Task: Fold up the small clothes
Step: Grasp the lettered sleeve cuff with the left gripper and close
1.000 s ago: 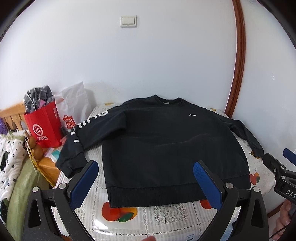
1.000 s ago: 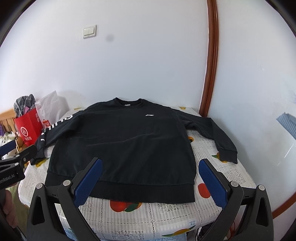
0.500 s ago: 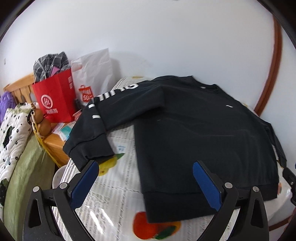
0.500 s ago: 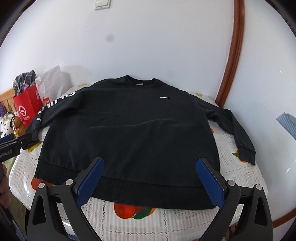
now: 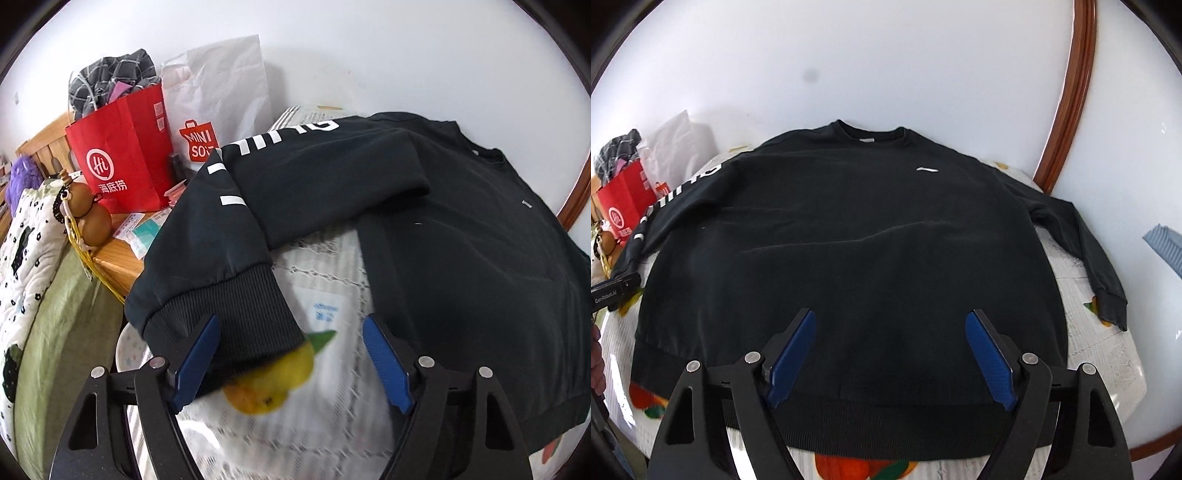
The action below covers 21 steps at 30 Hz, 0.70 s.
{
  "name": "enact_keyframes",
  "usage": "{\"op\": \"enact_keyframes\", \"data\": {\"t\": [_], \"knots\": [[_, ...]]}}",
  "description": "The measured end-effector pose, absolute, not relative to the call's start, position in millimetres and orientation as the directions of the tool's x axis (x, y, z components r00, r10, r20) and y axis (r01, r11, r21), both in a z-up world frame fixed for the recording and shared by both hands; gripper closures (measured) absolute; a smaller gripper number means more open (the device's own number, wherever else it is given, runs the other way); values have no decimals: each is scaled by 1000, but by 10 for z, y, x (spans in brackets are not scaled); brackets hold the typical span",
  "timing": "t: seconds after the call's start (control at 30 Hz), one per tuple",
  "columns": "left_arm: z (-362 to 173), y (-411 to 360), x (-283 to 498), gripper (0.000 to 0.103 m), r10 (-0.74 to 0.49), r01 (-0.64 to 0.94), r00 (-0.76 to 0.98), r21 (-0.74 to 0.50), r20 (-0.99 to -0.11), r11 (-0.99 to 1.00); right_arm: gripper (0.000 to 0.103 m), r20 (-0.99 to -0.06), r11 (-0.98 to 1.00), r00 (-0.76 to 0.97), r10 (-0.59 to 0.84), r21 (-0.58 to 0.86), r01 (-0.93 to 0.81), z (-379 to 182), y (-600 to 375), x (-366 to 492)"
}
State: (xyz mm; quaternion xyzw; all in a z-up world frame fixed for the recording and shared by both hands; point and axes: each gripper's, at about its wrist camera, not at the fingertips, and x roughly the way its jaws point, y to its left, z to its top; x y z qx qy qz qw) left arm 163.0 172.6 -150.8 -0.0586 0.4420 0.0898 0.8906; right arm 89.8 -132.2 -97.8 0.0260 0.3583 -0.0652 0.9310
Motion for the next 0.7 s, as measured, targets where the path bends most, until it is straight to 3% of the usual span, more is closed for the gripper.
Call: {"op": "enact_keyframes", "data": {"t": [0.37,0.53,0.63,0.7], "knots": [[-1662,1706,1799,41,245,-244,565,123,-788,962,21,-699,993,709,-92,-15,114,-1104,-1263,1239],[-1630,1745,1824,82,272,-271,547,140,-792,952,21,-715,993,695,-81,6,122,-1189,-1346,1282],[-1579,1793,1825,94,262,-285,540,119,-800,951,21,-711,992,699,-79,14,127,-1193,-1423,1259],[-1494,1779,1788,95,261,-288,559,111,-787,951,21,-706,992,704,-72,25,126,-1175,-1476,1252]]}}
